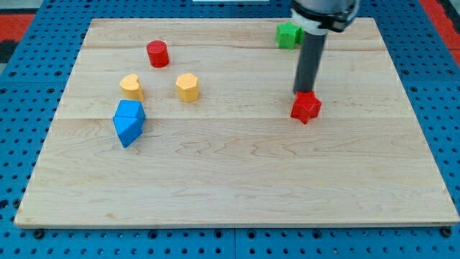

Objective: Push the red star vertically below the hexagon

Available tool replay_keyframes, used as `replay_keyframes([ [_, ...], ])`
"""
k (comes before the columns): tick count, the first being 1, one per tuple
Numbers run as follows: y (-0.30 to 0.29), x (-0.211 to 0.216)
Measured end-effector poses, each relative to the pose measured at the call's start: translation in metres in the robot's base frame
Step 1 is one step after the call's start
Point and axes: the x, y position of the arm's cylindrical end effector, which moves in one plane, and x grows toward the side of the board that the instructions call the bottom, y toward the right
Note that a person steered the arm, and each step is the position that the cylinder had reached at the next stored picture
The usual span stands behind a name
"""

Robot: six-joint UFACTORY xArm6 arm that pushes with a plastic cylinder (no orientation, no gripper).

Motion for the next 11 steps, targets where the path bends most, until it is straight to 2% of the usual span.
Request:
replay_keyframes([
  [2,0.024,0.042],
  [3,0.053,0.053],
  [4,0.044,0.062],
  [7,-0.109,0.062],
  [8,-0.131,0.062],
  [11,-0.130,0.074],
])
